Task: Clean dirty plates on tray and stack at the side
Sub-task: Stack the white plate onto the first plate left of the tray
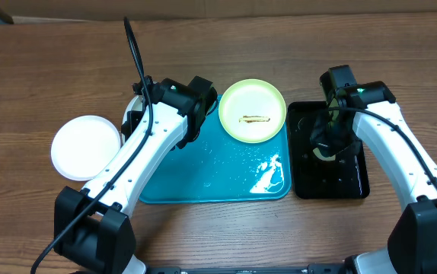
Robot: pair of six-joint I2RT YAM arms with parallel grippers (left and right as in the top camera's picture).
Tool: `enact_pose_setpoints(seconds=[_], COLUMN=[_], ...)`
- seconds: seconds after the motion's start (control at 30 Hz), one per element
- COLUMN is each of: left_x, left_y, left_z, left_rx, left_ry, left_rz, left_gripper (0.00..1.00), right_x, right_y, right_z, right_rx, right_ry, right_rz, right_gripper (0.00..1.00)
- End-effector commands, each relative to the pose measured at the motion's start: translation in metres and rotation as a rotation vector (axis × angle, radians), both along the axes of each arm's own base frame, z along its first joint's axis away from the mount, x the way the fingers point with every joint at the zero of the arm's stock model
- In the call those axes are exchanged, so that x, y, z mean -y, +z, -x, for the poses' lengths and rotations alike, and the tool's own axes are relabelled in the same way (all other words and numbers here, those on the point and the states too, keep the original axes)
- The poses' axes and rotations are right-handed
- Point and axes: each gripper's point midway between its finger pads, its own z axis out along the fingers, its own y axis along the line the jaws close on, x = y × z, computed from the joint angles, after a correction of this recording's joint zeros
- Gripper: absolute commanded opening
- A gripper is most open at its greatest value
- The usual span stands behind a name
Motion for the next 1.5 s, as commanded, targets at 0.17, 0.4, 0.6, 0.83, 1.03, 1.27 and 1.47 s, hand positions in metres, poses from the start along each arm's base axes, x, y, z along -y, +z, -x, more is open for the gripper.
enact_pose_setpoints(seconds=[0.17, 0.4, 0.6, 0.83, 1.03, 1.27, 1.47], left_x=[-0.001, 0.000, -0.018, -0.033, -0.049, -0.115, -0.162], left_y=[0.013, 0.011, 0.001, -0.014, -0.016, -0.032, -0.058], left_z=[-0.008, -0.006, -0.002, -0.012, -0.021, -0.003, 0.015], left_rx=[0.090, 0.085, 0.042, -0.002, 0.046, 0.158, 0.244], left_ry=[0.023, 0.032, 0.197, 0.231, 0.207, 0.386, 0.533], left_rz=[-0.012, 0.009, 0.243, 0.705, 1.114, 1.167, 1.122], left_gripper=[0.04, 0.04, 0.04, 0.04, 0.04, 0.04, 0.04], right_x=[0.001, 0.001, 0.001, 0.002, 0.002, 0.001, 0.002], right_y=[0.007, 0.007, 0.007, 0.007, 0.007, 0.007, 0.007], right_z=[-0.002, -0.002, -0.001, 0.000, 0.000, 0.000, 0.000], right_rx=[0.029, 0.028, 0.024, 0.020, 0.019, 0.020, 0.017], right_ry=[0.004, 0.004, 0.005, 0.019, 0.027, 0.027, 0.027], right_rz=[0.005, 0.005, 0.006, 0.008, 0.008, 0.008, 0.008], right_gripper=[0.04, 0.04, 0.04, 0.04, 0.04, 0.04, 0.04])
